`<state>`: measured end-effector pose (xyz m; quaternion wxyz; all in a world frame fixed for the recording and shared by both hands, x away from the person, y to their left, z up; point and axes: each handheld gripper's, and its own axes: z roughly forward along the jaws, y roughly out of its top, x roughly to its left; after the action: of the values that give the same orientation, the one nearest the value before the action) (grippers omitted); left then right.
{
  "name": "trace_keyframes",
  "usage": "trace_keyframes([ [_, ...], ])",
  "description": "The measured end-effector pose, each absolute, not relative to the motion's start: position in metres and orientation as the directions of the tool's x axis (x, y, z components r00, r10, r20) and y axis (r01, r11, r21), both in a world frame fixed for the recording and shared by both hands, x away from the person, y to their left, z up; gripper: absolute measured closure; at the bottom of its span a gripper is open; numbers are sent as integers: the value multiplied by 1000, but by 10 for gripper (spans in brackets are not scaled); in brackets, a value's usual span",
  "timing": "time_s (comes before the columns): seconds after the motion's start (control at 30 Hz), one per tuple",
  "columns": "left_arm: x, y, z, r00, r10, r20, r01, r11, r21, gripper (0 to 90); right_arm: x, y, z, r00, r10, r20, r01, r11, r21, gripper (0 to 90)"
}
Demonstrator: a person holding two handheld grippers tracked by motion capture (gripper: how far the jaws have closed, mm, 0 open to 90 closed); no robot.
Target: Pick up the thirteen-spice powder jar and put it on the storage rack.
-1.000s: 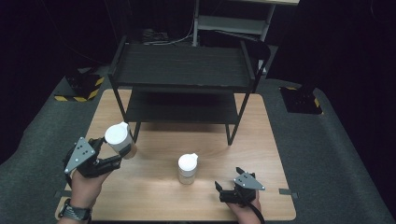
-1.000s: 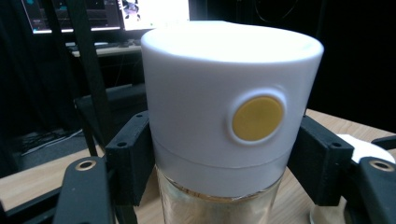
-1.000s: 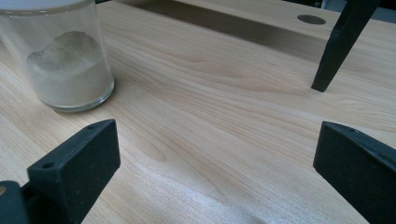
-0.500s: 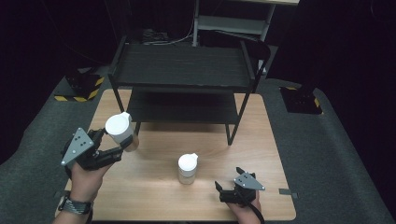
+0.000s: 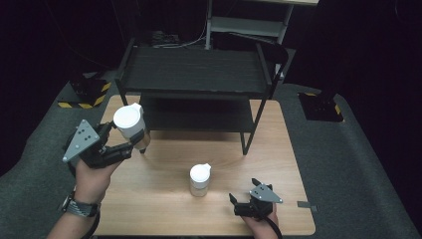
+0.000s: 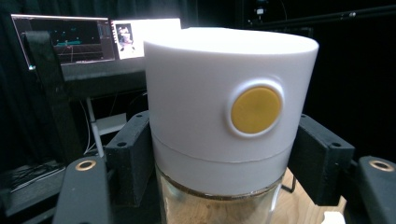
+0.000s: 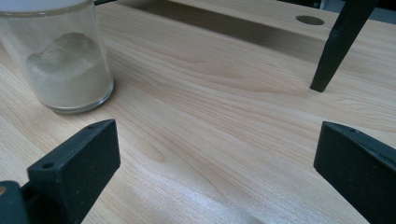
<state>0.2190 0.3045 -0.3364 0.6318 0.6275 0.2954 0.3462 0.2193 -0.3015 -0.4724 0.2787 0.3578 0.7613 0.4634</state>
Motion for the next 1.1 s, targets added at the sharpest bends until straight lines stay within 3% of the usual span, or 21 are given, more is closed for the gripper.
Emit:
trace_keyframes([
  [1.1, 262, 287, -255, 587, 808, 48, -108, 20, 994, 304, 219, -302, -473, -590, 802, -90, 285, 311, 906, 0],
])
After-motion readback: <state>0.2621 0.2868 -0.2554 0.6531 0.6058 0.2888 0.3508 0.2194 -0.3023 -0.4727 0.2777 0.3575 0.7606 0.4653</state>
